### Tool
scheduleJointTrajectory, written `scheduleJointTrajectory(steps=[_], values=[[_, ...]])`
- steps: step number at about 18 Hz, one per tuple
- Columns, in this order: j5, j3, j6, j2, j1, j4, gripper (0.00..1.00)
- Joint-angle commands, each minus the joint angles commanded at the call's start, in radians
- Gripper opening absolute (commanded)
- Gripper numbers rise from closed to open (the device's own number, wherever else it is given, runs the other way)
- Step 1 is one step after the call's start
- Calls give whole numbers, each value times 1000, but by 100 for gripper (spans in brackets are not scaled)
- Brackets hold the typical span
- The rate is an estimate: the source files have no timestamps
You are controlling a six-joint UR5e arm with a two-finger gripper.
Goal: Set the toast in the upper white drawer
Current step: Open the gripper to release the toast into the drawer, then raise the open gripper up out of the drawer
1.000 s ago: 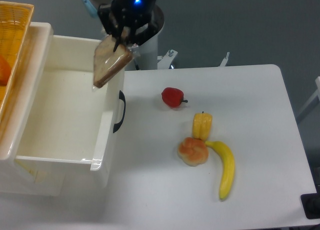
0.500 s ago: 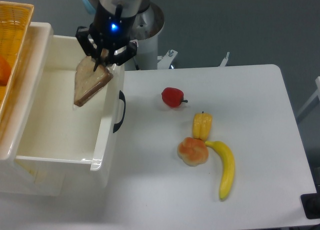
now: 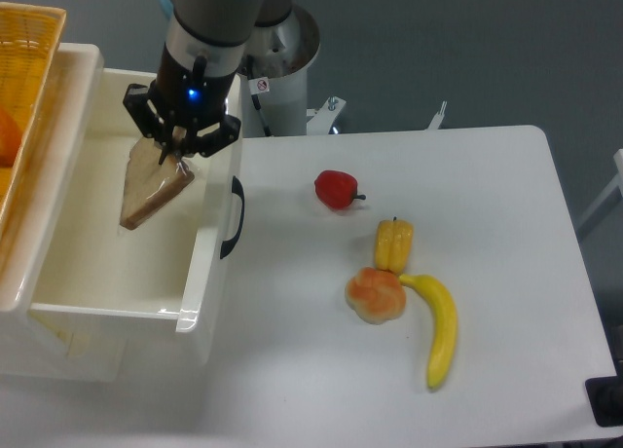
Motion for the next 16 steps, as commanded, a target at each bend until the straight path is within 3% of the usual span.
scheduleJointTrajectory(steps=[3,12,16], values=[[0,-12,0,0,-22,0,24],[2,-17,12,-6,-37,2,53],[3,-14,14,-2,-35,2,55]])
